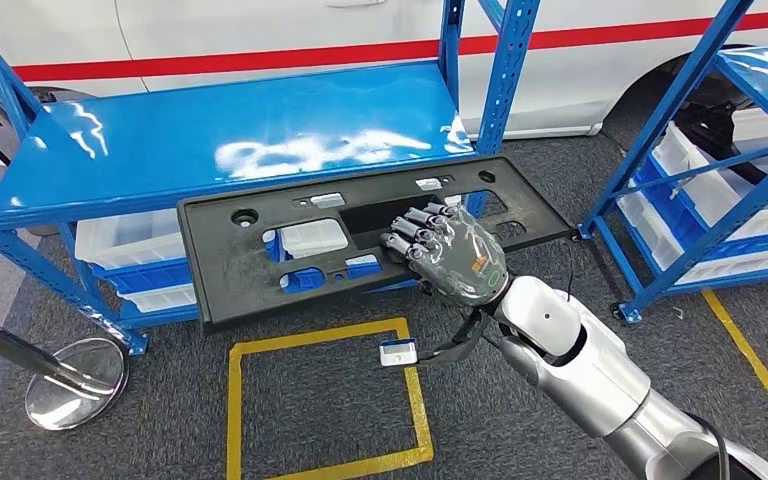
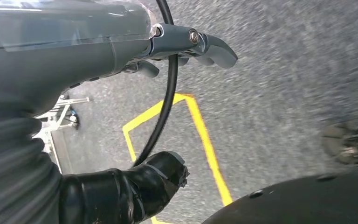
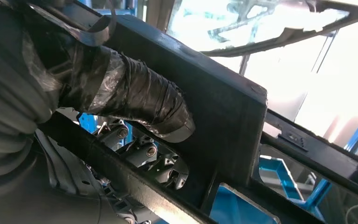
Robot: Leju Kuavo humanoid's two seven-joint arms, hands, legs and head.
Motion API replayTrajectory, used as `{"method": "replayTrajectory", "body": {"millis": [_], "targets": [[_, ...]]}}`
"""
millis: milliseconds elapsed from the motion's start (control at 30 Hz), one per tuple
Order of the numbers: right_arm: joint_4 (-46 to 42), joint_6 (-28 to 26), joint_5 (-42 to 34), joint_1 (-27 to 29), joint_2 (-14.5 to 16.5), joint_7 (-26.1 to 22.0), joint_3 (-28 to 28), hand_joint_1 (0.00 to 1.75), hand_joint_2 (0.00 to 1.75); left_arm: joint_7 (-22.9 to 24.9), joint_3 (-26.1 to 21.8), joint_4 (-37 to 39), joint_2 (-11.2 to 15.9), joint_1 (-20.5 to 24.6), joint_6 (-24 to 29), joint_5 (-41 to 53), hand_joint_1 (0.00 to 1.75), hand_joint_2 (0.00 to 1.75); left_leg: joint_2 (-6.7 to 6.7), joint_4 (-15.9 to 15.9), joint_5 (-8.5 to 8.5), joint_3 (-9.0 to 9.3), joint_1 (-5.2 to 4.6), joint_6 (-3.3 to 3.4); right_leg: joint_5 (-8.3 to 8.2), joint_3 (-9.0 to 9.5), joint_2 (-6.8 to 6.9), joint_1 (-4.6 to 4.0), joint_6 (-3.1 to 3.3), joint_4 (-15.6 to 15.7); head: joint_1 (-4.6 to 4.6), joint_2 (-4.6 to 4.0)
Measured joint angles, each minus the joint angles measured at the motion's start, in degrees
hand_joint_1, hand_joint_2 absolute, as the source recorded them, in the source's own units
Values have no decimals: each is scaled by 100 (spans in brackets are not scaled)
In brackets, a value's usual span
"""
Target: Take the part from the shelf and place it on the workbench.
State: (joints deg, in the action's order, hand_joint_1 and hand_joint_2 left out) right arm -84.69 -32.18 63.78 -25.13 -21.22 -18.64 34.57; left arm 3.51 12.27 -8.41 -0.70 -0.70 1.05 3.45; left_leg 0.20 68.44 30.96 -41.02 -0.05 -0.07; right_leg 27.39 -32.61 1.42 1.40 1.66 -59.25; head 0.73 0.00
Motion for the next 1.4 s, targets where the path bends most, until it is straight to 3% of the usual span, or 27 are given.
{"method": "replayTrajectory", "body": {"millis": [33, 67, 100, 167, 200, 267, 300, 367, 433, 533, 567, 600, 633, 700, 767, 800, 867, 900, 933, 1000, 1067, 1133, 1200, 1267, 1300, 1367, 1400], "targets": [[4, 27, -1, 0, 0, 0, 1, 175, 175, 0, 1, 0, -2, 0, 0, -1, 0, 175, 1, 325, 151, -52, 38, -39, -67, -86, 26, 7, -10, -6, -1, 0], [8, 54, -3, 0, 1, -1, 2, 175, 175, -1, 1, 0, -1, 1, 0, -3, 0, 175, 3, 553, 165, -48, 76, -78, -134, -178, 63, 18, -26, -18, -1, 0], [13, 82, -9, -2, 1, -2, 7, 175, 175, -1, 1, 0, -1, 4, 0, -7, 0, 175, 9, 611, 48, 41, 107, -114, -196, -271, 106, 35, -49, -37, -2, 0], [17, 144, -36, -20, 1, -9, 17, 175, 175, -4, 2, -1, 1, 18, -1, -15, 0, 175, 91, 176, -269, 499, 155, -167, -300, -435, 198, 72, -115, -86, -3, 0], [17, 176, -58, -34, 1, -14, 21, 175, 175, -6, 3, -1, 2, 32, -5, -19, 0, 175, 186, -237, -291, 810, 151, -182, -340, -489, 244, 82, -154, -108, -4, 0], [18, 229, -110, -78, -3, -24, 22, 175, 175, -12, 5, -2, 8, 46, -14, -24, 0, 175, 321, -893, -163, 1226, 108, -133, -425, -521, 357, 86, -247, -110, 2, 0], [18, 248, -134, -99, -5, -30, 23, 175, 175, -13, 7, -2, 11, 43, -19, -26, 0, 175, 314, -1042, -115, 1271, 72, -85, -477, -516, 423, 90, -295, -86, 5, 0], [19, 276, -179, -128, -4, -46, 34, 175, 175, -15, 8, 0, 22, 27, -23, -31, 0, 175, 209, -1109, -221, 1184, 42, 46, -544, -507, 495, 111, -391, -38, 6, 0], [20, 307, -224, -139, -3, -67, 50, 175, 175, -17, 10, 3, 27, 31, -32, -37, 0, 175, 116, -1165, -396, 1082, 42, 179, -248, -593, 295, 127, -421, -241, 8, 0], [33, 340, -285, -146, -16, -77, 61, 175, 175, -18, 10, 4, 31, 33, -39, -45, 0, 175, -44, -1164, -633, 816, -7, 287, 568, -844, -70, 60, -358, -1249, 13, 0], [39, 341, -298, -146, -20, -77, 66, 175, 175, -17, 10, 4, 32, 26, -39, -46, 0, 175, -111, -1150, -704, 712, -39, 302, 655, -858, -104, 24, -327, -1511, 12, -1], [45, 341, -307, -146, -22, -79, 71, 175, 175, -17, 10, 4, 32, 18, -39, -47, 0, 175, -184, -1131, -773, 609, -71, 313, 613, -785, -122, -13, -284, -1594, 10, -1], [48, 341, -310, -147, -22, -80, 75, 175, 175, -17, 11, 4, 31, 14, -39, -48, 0, 175, -259, -1109, -837, 512, -99, 319, 480, -613, -145, -54, -226, -1469, 11, 0], [50, 340, -311, -162, -22, -83, 79, 175, 175, -17, 15, 4, 11, 18, -40, -48, 0, 175, -407, -1056, -956, 343, -140, 320, 293, -55, -329, -133, -54, -765, 8, 0], [50, 339, -316, -181, -26, -83, 79, 175, 175, -15, 21, 3, -18, 22, -38, -48, 0, 175, -535, -1033, -1069, 248, -142, 293, 317, 333, -511, -174, 38, -144, 6, 0], [50, 339, -319, -195, -27, -83, 79, 175, 175, -15, 23, 3, -30, 16, -36, -48, 0, 175, -597, -1044, -1128, 224, -131, 261, 350, 386, -528, -187, 51, -7, 6, 0], [52, 343, -328, -225, -20, -80, 80, 175, 175, -14, 26, 7, -17, -10, -28, -48, 0, 175, -691, -1095, -1221, 201, -125, 189, 242, 364, -403, -175, 47, 99, 13, 0], [54, 349, -334, -243, -13, -79, 81, 175, 175, -16, 28, 11, -14, -15, -26, -48, 0, 175, -627, -1064, -1151, 168, -128, 148, 167, 348, -327, -152, 62, 152, 5, 0], [56, 355, -340, -255, -7, -78, 82, 175, 175, -17, 31, 14, -12, -15, -23, -48, 0, 175, -505, -943, -975, 113, -123, 100, 86, 323, -245, -120, 78, 207, -3, 0], [61, 366, -346, -265, 2, -76, 84, 175, 175, -19, 33, 17, -19, -2, -21, -48, 0, 175, -198, -355, -399, -64, -41, -29, -48, 227, -89, -86, 90, 255, -22, 0], [69, 373, -348, -265, 5, -76, 84, 175, 175, -17, 35, 17, -20, 2, -21, -48, 0, 175, -83, 334, -83, -203, 83, -175, -142, 94, 80, -56, 46, 233, -24, 0], [79, 380, -348, -266, 9, -76, 84, 175, 175, -17, 36, 17, -19, 6, -20, -48, 0, 175, -30, 467, -266, -41, 199, -322, -215, -57, 254, -1, -30, 168, -25, 0], [80, 382, -348, -279, 12, -77, 84, 175, 175, -18, 36, 16, -24, 17, -18, -48, 0, 175, 145, -142, -484, 503, 281, -441, -257, -203, 409, 54, -114, 62, -28, 0], [79, 383, -351, -301, 13, -76, 82, 175, 175, -19, 37, 14, -17, 27, -16, -48, 0, 175, 326, -818, -425, 951, 251, -409, -296, -298, 544, 70, -213, -21, -17, 0], [79, 384, -354, -309, 14, -75, 82, 175, 175, -20, 37, 14, -13, 25, -16, -48, 0, 175, 353, -982, -369, 1020, 214, -347, -328, -318, 608, 69, -268, -30, -10, 0], [85, 387, -356, -312, 33, -77, 88, 175, 175, -21, 38, 15, -7, 11, -15, -48, 0, 175, 243, -1046, -435, 942, 168, -157, -393, -328, 721, 90, -379, -9, 6, 0], [90, 390, -356, -310, 46, -78, 93, 175, 175, -22, 38, 15, -9, 10, -15, -48, 0, 175, 187, -1077, -485, 907, 162, -77, -342, -344, 658, 116, -414, -35, 7, 0]]}}
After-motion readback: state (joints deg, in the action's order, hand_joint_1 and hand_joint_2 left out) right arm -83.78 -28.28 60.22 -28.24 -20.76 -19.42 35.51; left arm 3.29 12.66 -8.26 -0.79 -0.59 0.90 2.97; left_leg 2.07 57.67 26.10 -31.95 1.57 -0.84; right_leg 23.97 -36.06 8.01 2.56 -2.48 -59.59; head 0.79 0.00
